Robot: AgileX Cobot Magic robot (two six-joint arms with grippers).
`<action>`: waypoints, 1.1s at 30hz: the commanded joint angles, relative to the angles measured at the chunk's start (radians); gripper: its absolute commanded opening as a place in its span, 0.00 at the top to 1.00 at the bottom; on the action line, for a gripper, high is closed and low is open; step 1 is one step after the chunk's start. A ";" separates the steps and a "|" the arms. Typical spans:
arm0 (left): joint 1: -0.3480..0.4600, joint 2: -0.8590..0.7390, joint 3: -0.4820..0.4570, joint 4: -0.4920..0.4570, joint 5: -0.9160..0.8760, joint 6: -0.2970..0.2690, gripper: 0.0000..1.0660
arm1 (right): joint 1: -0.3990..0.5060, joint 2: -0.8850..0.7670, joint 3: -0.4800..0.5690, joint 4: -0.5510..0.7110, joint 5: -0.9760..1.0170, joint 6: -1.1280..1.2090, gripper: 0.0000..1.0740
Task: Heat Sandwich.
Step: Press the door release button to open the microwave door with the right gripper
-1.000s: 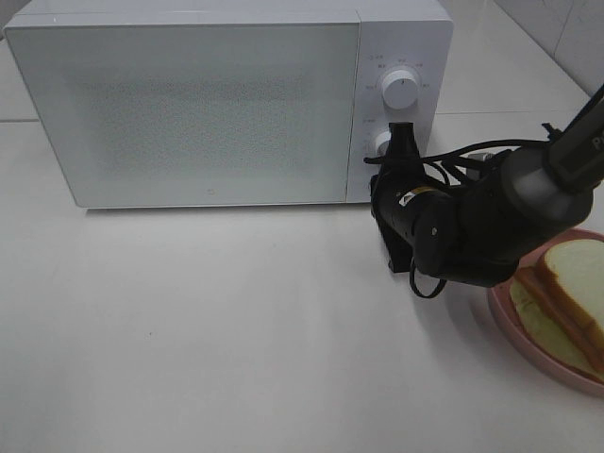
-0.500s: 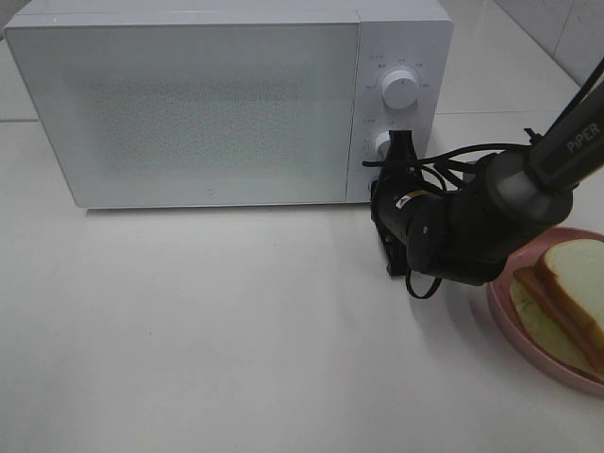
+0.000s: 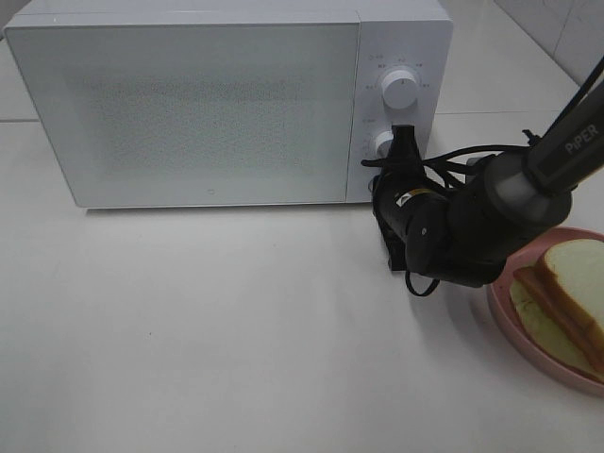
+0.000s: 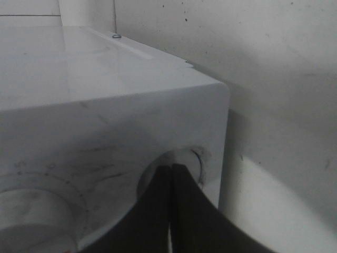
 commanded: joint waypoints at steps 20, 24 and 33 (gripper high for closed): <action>0.002 -0.026 0.002 -0.006 -0.010 0.000 0.08 | -0.075 0.015 -0.168 -0.057 -0.198 -0.035 0.99; 0.002 -0.026 0.002 -0.006 -0.010 0.000 0.08 | -0.075 0.015 -0.172 -0.068 -0.207 -0.036 0.99; 0.002 -0.026 0.002 -0.006 -0.010 0.000 0.08 | -0.075 0.015 -0.172 -0.080 -0.205 -0.036 0.99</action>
